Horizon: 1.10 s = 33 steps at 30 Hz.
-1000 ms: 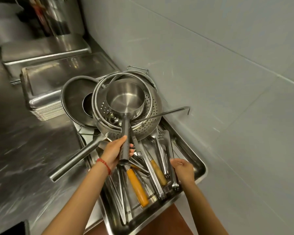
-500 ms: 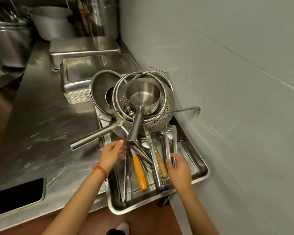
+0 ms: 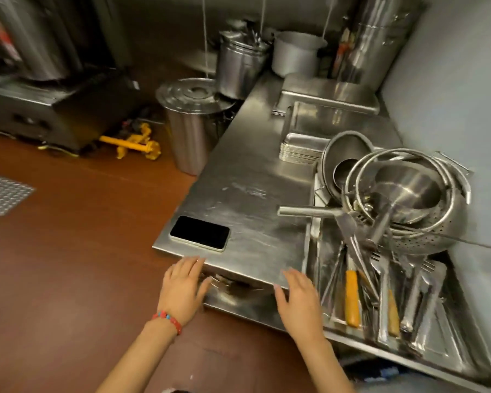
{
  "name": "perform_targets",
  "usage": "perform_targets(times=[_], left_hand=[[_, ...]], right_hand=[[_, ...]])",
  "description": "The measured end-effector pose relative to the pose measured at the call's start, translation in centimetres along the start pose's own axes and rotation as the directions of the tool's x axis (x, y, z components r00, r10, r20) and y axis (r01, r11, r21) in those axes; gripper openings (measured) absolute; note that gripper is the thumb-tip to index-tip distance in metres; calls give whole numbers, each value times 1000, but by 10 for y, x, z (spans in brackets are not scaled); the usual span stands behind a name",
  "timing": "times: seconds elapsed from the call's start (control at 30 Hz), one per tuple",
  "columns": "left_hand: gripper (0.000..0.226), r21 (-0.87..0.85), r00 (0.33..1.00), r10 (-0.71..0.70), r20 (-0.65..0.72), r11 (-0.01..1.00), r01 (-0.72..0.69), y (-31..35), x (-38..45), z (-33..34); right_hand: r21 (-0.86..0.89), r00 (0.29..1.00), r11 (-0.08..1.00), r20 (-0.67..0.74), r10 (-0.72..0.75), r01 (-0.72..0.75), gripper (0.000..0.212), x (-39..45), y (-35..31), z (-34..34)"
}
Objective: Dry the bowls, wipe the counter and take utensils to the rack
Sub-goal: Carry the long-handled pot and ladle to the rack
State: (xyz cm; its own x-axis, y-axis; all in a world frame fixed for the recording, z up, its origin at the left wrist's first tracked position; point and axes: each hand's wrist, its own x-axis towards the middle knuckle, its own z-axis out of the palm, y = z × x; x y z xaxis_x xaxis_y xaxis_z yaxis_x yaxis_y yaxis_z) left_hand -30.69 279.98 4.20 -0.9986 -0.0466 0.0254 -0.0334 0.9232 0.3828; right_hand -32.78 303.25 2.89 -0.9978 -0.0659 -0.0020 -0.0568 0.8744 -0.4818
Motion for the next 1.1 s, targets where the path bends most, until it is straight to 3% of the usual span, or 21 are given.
perform_targets(times=[0.17, 0.37, 0.57, 0.73, 1.1], left_hand=[[56, 21, 982, -158, -100, 987, 161, -105, -28, -41], [50, 45, 906, -370, -203, 921, 387, -253, -71, -98], [54, 55, 822, -509, -255, 841, 538, -366, -100, -148], [43, -13, 701, -632, -330, 745, 667, -448, -98, -171], [48, -47, 524, -751, -401, 589, 807, -624, -21, -247]], right_hand=[[-21, 981, 983, 80, -179, 181, 45, 22, -107, 54], [18, 929, 946, 184, -321, 323, 46, 37, -265, 137], [42, 807, 850, 292, -513, 525, 45, 52, -394, 198], [77, 695, 772, 387, -606, 631, 46, 82, -483, 253], [188, 484, 613, 457, -746, 768, 47, 198, -700, 372]])
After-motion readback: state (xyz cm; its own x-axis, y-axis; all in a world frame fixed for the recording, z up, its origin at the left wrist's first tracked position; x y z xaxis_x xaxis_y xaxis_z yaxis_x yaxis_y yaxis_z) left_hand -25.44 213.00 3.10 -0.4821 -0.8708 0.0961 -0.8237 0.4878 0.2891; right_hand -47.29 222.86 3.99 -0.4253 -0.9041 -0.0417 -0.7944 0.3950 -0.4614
